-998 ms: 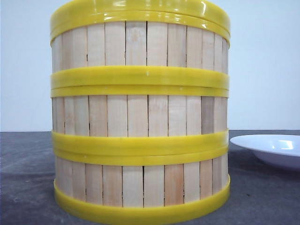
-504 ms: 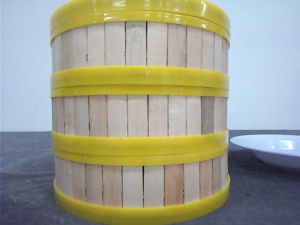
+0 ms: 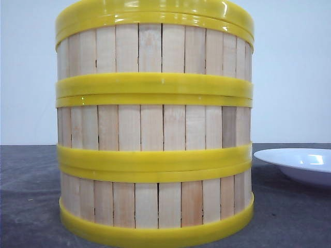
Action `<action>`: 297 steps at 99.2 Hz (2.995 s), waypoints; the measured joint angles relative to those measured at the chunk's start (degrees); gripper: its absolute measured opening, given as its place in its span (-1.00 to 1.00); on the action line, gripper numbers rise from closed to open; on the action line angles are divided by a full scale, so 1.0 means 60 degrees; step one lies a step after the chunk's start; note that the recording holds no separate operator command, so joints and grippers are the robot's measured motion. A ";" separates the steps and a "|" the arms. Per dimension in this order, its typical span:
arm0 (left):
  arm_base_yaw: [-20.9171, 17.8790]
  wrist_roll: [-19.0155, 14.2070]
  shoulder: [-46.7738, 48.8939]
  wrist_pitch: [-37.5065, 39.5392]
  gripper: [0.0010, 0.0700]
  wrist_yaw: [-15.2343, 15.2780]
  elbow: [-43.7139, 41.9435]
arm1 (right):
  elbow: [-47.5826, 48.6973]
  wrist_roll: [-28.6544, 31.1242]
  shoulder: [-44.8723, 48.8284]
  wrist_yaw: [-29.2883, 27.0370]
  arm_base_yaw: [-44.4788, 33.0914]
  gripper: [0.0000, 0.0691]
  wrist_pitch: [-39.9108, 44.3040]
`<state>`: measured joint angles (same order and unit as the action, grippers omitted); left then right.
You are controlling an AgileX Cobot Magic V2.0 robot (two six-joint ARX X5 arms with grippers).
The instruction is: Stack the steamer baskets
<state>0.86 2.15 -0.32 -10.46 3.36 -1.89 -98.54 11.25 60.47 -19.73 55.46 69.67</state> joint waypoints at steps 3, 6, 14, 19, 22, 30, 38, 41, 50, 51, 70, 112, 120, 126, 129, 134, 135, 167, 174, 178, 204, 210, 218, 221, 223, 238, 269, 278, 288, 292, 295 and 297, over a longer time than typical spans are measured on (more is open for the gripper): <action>0.0000 0.0004 0.0000 0.0000 -0.94 0.0000 0.0000 | 0.0000 0.0000 0.0000 0.0000 0.0000 -0.98 0.0000; 0.0000 0.0004 0.0000 0.0000 -0.94 0.0000 0.0000 | 0.0000 0.0000 0.0000 0.0000 0.0000 -0.98 0.0000; 0.0000 0.0004 0.0000 0.0000 -0.94 0.0000 0.0000 | 0.0000 -0.0004 0.0000 0.0000 0.0000 -0.98 0.0000; 0.0000 0.0004 0.0000 0.0000 -0.94 0.0000 0.0000 | 0.0000 0.0000 0.0000 0.0000 0.0000 -0.98 0.0000; 0.0000 0.0004 0.0000 0.0000 -0.94 0.0000 0.0000 | 0.0000 0.0000 0.0000 0.0000 0.0000 -0.98 0.0000; 0.0000 0.0004 0.0000 0.0000 -0.94 0.0000 0.0000 | 0.0000 0.0000 0.0000 0.0000 0.0000 -0.98 0.0000; 0.0000 0.0004 0.0000 0.0000 -0.94 0.0000 0.0000 | 0.0000 0.0000 0.0000 0.0000 0.0000 -0.98 0.0000; 0.0000 0.0004 0.0000 0.0000 -0.94 0.0000 0.0000 | 0.0000 0.0000 0.0000 0.0000 0.0000 -0.98 0.0000; 0.0000 0.0004 0.0000 0.0000 -0.94 0.0000 0.0000 | 0.0000 0.0000 0.0000 0.0000 0.0000 -0.98 0.0000; 0.0000 0.0004 0.0000 0.0000 -0.94 0.0000 0.0000 | 0.0000 0.0000 0.0000 0.0000 0.0000 -0.98 0.0000; 0.0000 0.0004 0.0000 0.0000 -0.94 0.0000 0.0000 | 0.0000 -0.0004 0.0000 0.0000 0.0000 -0.98 0.0000; 0.0000 0.0004 0.0000 0.0000 -0.94 0.0000 0.0000 | 0.0000 -0.0933 0.0058 -0.0750 -0.1177 -0.98 -0.1545; 0.0000 0.0007 0.0000 0.0000 -0.94 -0.0004 0.0000 | 0.0000 -0.1246 0.0149 -0.0448 -0.2065 -0.98 -0.2146; 0.0000 0.0007 0.0000 0.0000 -0.94 0.0000 0.0000 | 0.0011 -0.1421 0.0215 -0.0055 -0.2758 -0.98 -0.2484; 0.0000 0.0007 0.0000 0.0000 -0.94 0.0000 0.0000 | 0.0040 -0.1494 0.0244 0.0153 -0.3122 -0.98 -0.2688; 0.0000 0.0007 0.0000 0.0000 -0.94 -0.0004 0.0000 | 0.0153 -0.1610 0.0251 0.0470 -0.3734 -0.98 -0.3067; 0.0000 0.0004 0.0000 0.0000 -0.94 -0.0004 0.0000 | 0.0182 -0.1639 0.0251 0.0532 -0.3854 -0.98 -0.3151; 0.0000 0.0007 0.0000 0.0000 -0.94 -0.0004 0.0000 | 0.2743 -0.1909 -0.0127 0.2357 -0.6859 -0.98 -0.5974; 0.0000 0.0007 0.0000 0.0000 -0.94 0.0000 0.0000 | 0.3785 -0.1909 -0.0525 0.2528 -0.7184 -0.98 -0.6841; 0.0000 0.0007 0.0000 0.0000 -0.94 0.0000 0.0000 | 0.4375 -0.1909 -0.0790 0.2535 -0.7318 -0.98 -0.7337; 0.0000 0.0007 0.0000 0.0000 -0.94 0.0000 0.0000 | 0.8346 -0.1912 -0.2885 0.2543 -0.7865 -0.98 -0.9905; 0.0000 0.0007 0.0000 0.0000 -0.94 0.0000 0.0000 | 0.9198 -0.1909 -0.3410 0.2546 -0.7970 -0.98 -1.0244; 0.0000 0.0007 0.0000 0.0000 -0.94 0.0000 0.0000 | 1.0269 -0.1909 -0.4182 0.2616 -0.8109 -0.98 -1.0633; 0.0000 0.0007 0.0000 0.0000 -0.94 0.0000 0.0000 | 1.0648 -0.1909 -0.4484 0.2667 -0.8164 -0.98 -1.0757; 0.0000 0.0007 0.0000 0.0000 -0.94 0.0000 0.0000 | 1.0896 -0.1909 -0.4685 0.2714 -0.8204 -0.98 -1.0826; 0.0000 0.0007 0.0000 0.0000 -0.94 0.0000 0.0000 | 1.2684 -0.1909 -0.6189 0.2798 -0.8477 -0.98 -1.1187; 0.0000 0.0007 0.0000 0.0000 -0.94 0.0000 0.0000 | 1.4837 -0.1905 -0.8255 0.3330 -0.8630 -0.98 -1.1311; 0.0000 0.0007 0.0000 0.0000 -0.94 -0.0004 0.0000 | 1.5234 -0.1902 -0.8735 0.3559 -0.8699 -0.98 -1.1300; 0.0000 0.0007 0.0000 0.0000 -0.94 0.0000 0.0000 | 1.5624 -0.1902 -0.9162 0.3807 -0.8892 -0.98 -1.1293; 0.0000 0.0007 0.0000 0.0000 -0.94 0.0000 0.0000 | 1.5763 -0.1898 -0.9307 0.3858 -0.8961 -0.98 -1.1293; 0.0000 0.0007 0.0000 0.0000 -0.94 0.0000 0.0000 | 1.5857 -0.1894 -0.9391 0.3861 -0.9012 -0.98 -1.1293; 0.0000 0.0007 0.0000 0.0000 -0.94 0.0000 0.0000 | 1.5905 -0.1887 -0.9439 0.3865 -0.9038 -0.98 -1.1285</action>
<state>0.86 2.20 -0.32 -10.46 3.36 -1.89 -3.11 -0.08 3.84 3.46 1.23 1.96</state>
